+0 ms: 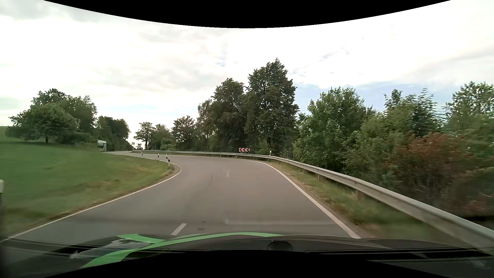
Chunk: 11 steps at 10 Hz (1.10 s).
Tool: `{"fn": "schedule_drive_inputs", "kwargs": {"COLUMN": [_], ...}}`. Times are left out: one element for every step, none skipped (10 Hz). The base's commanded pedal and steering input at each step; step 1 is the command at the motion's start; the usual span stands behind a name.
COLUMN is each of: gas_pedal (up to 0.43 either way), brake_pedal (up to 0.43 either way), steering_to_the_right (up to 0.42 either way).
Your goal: Follow the waypoints while adhering to traffic rules and regulations
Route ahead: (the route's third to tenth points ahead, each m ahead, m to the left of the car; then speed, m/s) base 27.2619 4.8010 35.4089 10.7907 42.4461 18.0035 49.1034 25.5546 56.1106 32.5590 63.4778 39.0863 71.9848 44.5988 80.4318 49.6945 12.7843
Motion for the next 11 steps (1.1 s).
{"fn": "schedule_drive_inputs", "kwargs": {"gas_pedal": [0.000, 0.000, 0.000, 0.000, 0.000, 0.000, 0.000, 0.000, 0.000, 0.000, 0.000], "brake_pedal": [0.110, 0.079, 0.049, 0.006, 0.000, 0.000, 0.000, 0.000, 0.000, 0.000, 0.000], "steering_to_the_right": [-0.030, -0.036, -0.041, -0.045, -0.049, -0.055, -0.063, -0.068, -0.075, -0.081, -0.086]}}
